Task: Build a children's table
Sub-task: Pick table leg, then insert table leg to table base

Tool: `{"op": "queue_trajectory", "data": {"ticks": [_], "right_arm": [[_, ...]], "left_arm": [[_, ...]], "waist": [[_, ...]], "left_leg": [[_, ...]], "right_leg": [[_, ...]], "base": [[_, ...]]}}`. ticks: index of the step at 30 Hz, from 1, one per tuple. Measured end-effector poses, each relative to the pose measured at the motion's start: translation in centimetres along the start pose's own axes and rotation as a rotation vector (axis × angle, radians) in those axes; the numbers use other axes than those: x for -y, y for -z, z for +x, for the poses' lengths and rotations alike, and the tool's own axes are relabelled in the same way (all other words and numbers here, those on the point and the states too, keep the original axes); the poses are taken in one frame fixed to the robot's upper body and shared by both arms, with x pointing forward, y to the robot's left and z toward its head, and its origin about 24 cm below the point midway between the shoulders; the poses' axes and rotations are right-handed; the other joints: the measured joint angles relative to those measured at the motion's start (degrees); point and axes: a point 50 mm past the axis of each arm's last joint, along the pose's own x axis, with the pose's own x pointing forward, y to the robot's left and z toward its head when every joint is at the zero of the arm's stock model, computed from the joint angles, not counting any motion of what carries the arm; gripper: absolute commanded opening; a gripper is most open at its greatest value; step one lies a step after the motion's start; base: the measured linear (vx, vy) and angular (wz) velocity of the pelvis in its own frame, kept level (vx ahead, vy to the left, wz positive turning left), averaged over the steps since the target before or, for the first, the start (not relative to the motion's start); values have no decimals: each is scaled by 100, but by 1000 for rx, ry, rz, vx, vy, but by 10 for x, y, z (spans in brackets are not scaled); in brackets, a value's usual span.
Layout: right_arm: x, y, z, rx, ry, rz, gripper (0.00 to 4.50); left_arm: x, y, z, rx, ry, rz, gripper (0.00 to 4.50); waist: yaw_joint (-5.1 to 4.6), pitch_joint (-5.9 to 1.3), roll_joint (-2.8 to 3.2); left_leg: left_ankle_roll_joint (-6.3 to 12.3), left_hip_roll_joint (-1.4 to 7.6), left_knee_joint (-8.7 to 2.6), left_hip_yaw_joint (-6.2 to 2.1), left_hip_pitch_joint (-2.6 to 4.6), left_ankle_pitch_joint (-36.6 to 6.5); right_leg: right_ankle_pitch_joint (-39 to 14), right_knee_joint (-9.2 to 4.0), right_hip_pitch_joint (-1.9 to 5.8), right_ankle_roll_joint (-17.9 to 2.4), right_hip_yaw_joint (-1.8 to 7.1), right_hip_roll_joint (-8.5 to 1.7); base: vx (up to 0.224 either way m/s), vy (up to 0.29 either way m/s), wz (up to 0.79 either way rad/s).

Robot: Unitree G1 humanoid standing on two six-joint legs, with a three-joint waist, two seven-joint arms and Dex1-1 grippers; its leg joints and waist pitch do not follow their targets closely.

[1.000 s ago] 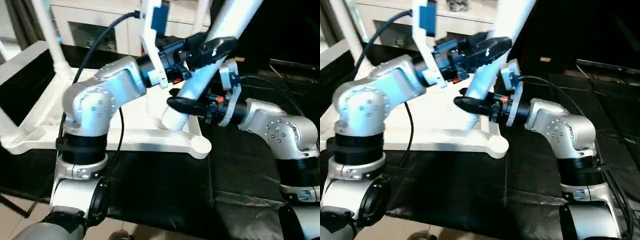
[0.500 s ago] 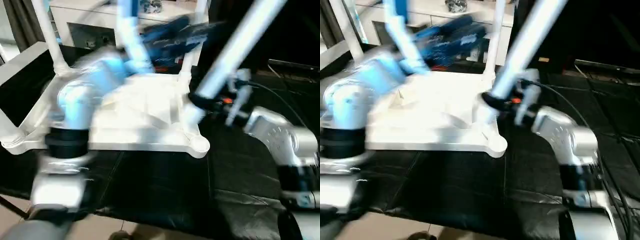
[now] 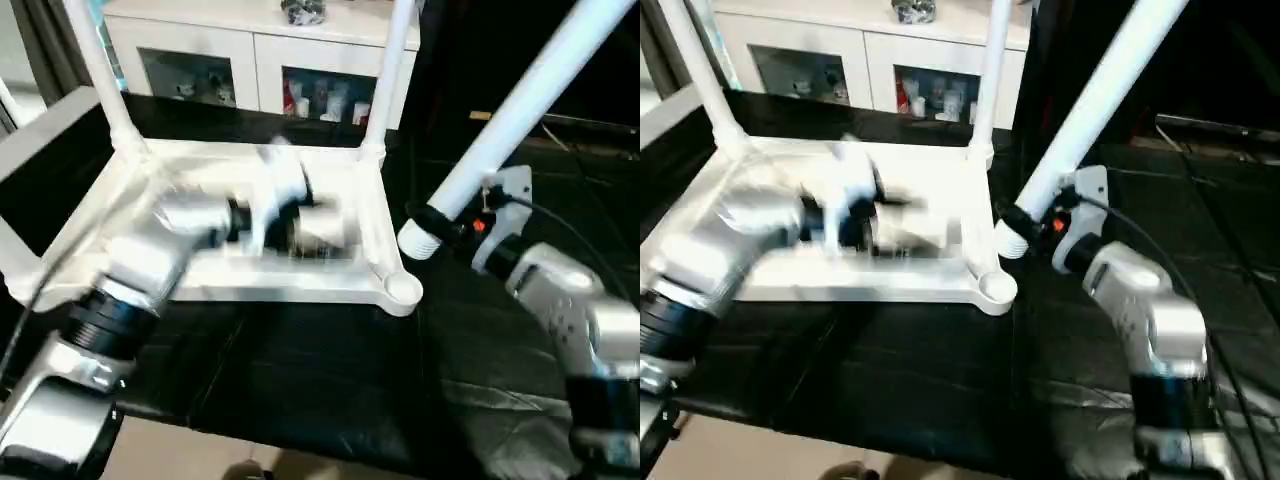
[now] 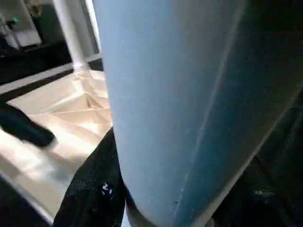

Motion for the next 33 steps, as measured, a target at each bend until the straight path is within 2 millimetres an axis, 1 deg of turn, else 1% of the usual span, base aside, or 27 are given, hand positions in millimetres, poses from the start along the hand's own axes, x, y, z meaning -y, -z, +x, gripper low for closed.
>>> {"op": "queue_trajectory", "data": {"ticks": [2, 4, 5, 6, 7, 9, 10, 11, 13, 16, 18, 21, 24, 27, 29, 30, 31, 33], "right_arm": [[-3, 3, -1, -10, -10, -12, 191], [-4, 5, -2, -17, -15, -25, 191], [-5, 6, -2, -21, -18, -25, 191], [-4, 9, -4, -29, -13, -23, 191], [-4, 10, -5, -32, -10, -21, 191], [-5, 9, -6, -24, -11, -30, 191], [-7, 7, -6, -18, -14, -36, 191], [-7, 6, -8, -15, -13, -42, 191], [-9, 6, -10, -15, -16, -48, 191], [-9, 8, -12, -23, -15, -47, 191], [-8, 8, -13, -26, -12, -54, 191], [-8, 7, -13, -28, -12, -57, 191], [-8, 7, -15, -31, -12, -63, 191], [-10, 8, -19, -32, -16, -72, 191], [-10, 8, -19, -36, -17, -70, 191], [-10, 9, -19, -37, -18, -70, 191], [-10, 9, -19, -40, -20, -70, 191], [-10, 9, -20, -48, -21, -71, 191]], "left_arm": [[1, 11, 4, -46, 29, 2, 355], [0, 20, 10, -85, 36, 13, 348], [0, 24, 11, -103, 38, 17, 348], [-2, 29, 14, -125, 39, 24, 329], [-3, 32, 17, -142, 38, 28, 329], [-5, 39, 21, -170, 38, 25, 308], [-5, 42, 22, -176, 38, 20, 296], [-7, 43, 25, -182, 35, 13, 296], [-9, 44, 29, -184, 36, 11, 269], [-10, 48, 32, -191, 38, 9, 249], [-10, 49, 37, -181, 37, 0, 225], [-10, 48, 45, -164, 42, -2, 213], [-13, 48, 45, -164, 32, 4, 180], [-13, 51, 46, -166, 27, -4, 172], [-13, 54, 49, -175, 25, -9, 152], [-13, 56, 49, -183, 25, -8, 152], [-13, 56, 49, -185, 26, -8, 140], [-13, 58, 49, -193, 28, -4, 129]], "waist": [[-1, 7, 37], [-6, 9, 94], [-9, 7, 113], [-8, -1, 133], [-8, -3, 148], [-6, -6, 187], [-5, -8, 192], [-6, -9, 193], [-2, -10, 195], [-11, -13, 201], [-12, -14, 203], [-8, -17, 209], [-7, -19, 214], [-8, -26, 226], [-10, -26, 227], [-12, -26, 227], [-13, -27, 228], [-13, -28, 229]], "left_leg": [[-1, 1, 1, -2, 4, 1], [-1, -1, 2, 0, 10, 1], [-1, -2, 2, 1, 10, 1], [-1, -2, 2, 0, 11, 1], [-1, -2, 1, 0, 12, 1], [-1, -2, 2, 0, 10, 1], [-1, -2, 1, 0, 10, 1], [-1, -1, 1, -1, 10, 1], [0, -1, 0, -1, 9, 1], [4, -2, 1, 0, 3, -2], [5, -2, 2, 0, 3, -2], [5, -2, 2, 0, 3, -2], [5, -2, 2, 0, 3, -2], [6, -2, 2, 0, 3, -3], [6, -2, 2, 0, 3, -3], [6, -2, 2, 0, 3, -3], [6, -2, 2, 0, 4, -3], [6, -2, 2, 0, 4, -2]], "right_leg": [[2, 6, -1, -3, 0, 0], [7, 2, 5, -3, 3, 0], [10, 2, 5, -4, 6, -1], [10, 3, 6, -4, 4, -1], [10, 3, 6, -4, 4, 0], [10, 3, 5, -4, 6, -1], [10, 3, 5, -3, 5, -1], [10, 2, 4, -3, 4, 1], [10, -2, 4, -3, 4, 1], [10, -8, 4, -4, 6, 0], [10, -9, 4, -4, 5, 0], [11, -8, 4, -4, 4, 0], [11, -9, 4, -5, 4, 0], [11, -12, 5, -5, 4, -1], [11, -11, 5, -5, 4, -1], [12, -11, 5, -7, 4, -1], [12, -11, 5, -7, 4, -1], [14, -11, 6, -9, 4, -1]], "base": [[0, 0, 0], [0, 0, 0], [0, 0, 0], [0, 0, 0], [0, 0, 0], [0, 0, 0], [0, 0, 0], [0, 0, 0], [0, 0, 0], [0, 0, 0], [0, 0, 0], [0, 0, 0], [0, 0, 0], [0, 0, 0], [0, 0, 0], [0, 0, 0], [0, 0, 0], [0, 0, 0]]}}
